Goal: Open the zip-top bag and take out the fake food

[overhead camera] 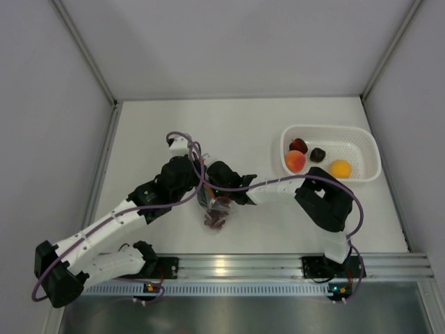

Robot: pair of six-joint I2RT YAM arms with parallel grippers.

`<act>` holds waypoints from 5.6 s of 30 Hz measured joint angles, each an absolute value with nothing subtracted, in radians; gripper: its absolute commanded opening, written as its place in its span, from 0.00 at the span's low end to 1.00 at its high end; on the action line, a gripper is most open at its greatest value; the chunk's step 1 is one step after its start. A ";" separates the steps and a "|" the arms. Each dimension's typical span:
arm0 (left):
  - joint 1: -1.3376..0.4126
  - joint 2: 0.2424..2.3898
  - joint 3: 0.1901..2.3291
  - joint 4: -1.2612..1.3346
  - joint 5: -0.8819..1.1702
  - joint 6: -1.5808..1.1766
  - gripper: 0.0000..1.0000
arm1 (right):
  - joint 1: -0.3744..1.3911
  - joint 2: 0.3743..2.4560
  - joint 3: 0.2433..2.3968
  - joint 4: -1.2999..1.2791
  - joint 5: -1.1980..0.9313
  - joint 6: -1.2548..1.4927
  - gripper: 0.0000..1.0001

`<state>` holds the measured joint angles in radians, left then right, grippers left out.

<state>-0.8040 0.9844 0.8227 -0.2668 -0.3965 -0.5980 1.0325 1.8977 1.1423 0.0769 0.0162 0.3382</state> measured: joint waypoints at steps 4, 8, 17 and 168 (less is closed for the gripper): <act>-0.802 0.991 0.822 -0.271 -0.403 -0.591 0.00 | 1.050 1.950 1.215 0.037 0.005 0.271 0.64; -0.796 0.991 0.822 -0.282 -0.420 -0.580 0.00 | 1.055 1.964 1.244 -0.001 0.003 0.234 0.56; -0.795 0.991 0.822 -0.284 -0.421 -0.576 0.00 | 1.057 1.961 1.244 -0.010 0.032 0.221 0.30; -0.818 1.072 0.906 -0.233 -0.161 -0.672 0.00 | 0.866 1.221 1.169 -0.398 0.080 0.495 0.26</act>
